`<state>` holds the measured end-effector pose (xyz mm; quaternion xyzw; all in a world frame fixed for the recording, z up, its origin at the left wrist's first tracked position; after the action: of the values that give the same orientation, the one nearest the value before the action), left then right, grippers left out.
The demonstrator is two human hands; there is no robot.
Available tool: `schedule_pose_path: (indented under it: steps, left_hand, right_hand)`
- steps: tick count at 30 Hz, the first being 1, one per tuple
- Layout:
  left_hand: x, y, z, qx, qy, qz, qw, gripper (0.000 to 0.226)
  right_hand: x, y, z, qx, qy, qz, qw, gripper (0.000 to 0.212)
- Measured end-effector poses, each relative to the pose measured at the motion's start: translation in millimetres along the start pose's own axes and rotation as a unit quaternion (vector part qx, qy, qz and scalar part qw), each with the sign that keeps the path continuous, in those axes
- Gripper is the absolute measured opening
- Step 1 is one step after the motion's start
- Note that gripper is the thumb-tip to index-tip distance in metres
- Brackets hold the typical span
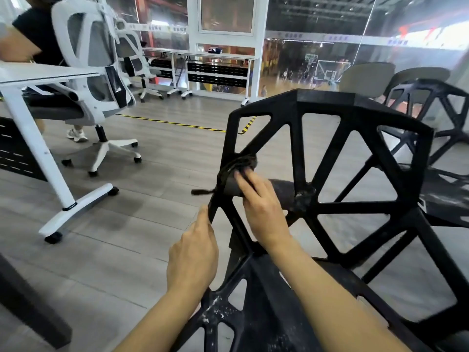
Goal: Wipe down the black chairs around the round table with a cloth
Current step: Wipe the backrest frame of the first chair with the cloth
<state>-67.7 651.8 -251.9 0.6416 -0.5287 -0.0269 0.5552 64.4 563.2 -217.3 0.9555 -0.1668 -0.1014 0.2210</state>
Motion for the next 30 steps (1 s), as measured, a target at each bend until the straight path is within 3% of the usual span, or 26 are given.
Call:
schedule_pose_path:
  steps: [2,4,9,10,13,15,18,23,29,30]
  left_hand:
    - [2.0,1.1,1.0,-0.001,-0.003,0.003,1.000,0.045]
    - [1.5,0.5,-0.2,-0.008,0.001,0.001,1.000,0.042]
    - [6.3,0.6,1.9,-0.011,-0.016,-0.013,1.000,0.033]
    - [7.3,0.7,2.4,-0.008,-0.018,-0.017,1.000,0.032]
    - [7.0,-0.5,2.3,0.013,-0.022,-0.036,0.999,0.032]
    - [7.0,-1.2,2.3,0.021,-0.026,-0.036,0.999,0.032]
    - [6.1,-3.9,1.1,0.016,-0.028,-0.033,0.999,0.031]
    - [4.0,-6.4,0.6,0.003,-0.023,-0.039,0.999,0.030]
    - [3.2,-5.3,2.1,-0.005,-0.024,-0.027,0.999,0.030]
    - [4.6,-5.7,2.0,-0.008,-0.023,-0.022,0.999,0.030]
  right_hand:
    - [-3.2,1.5,2.1,-0.038,0.047,0.006,0.998,0.052]
    - [6.3,23.5,-18.8,-0.023,0.036,0.010,0.999,0.049]
    - [47.2,121.8,-93.9,0.172,0.004,0.079,0.982,0.040]
    - [59.3,127.1,-106.2,0.170,0.006,0.101,0.980,0.041]
    - [91.9,95.4,-113.2,0.036,0.018,0.116,0.992,0.050]
    - [107.0,78.8,-88.3,-0.004,0.012,0.106,0.994,0.053]
    - [117.2,70.7,-26.3,0.002,-0.030,0.096,0.995,0.050]
    - [93.8,45.2,69.5,-0.034,0.032,0.150,0.988,0.051]
    - [100.6,61.4,69.2,-0.047,0.090,0.205,0.973,0.044]
    - [111.3,70.3,65.1,-0.039,0.069,0.198,0.977,0.045]
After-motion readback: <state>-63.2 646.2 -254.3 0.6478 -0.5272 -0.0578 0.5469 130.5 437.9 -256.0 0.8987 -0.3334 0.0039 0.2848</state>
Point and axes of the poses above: each hand's wrist, its own z-axis away from the middle knuckle, its own y-axis out of the back of the hand, x = y × z, the point moved 9 cm from there along -z, towards the middle knuckle, and after that the axes turned 5 degrees about x, right-handed, at the moved point
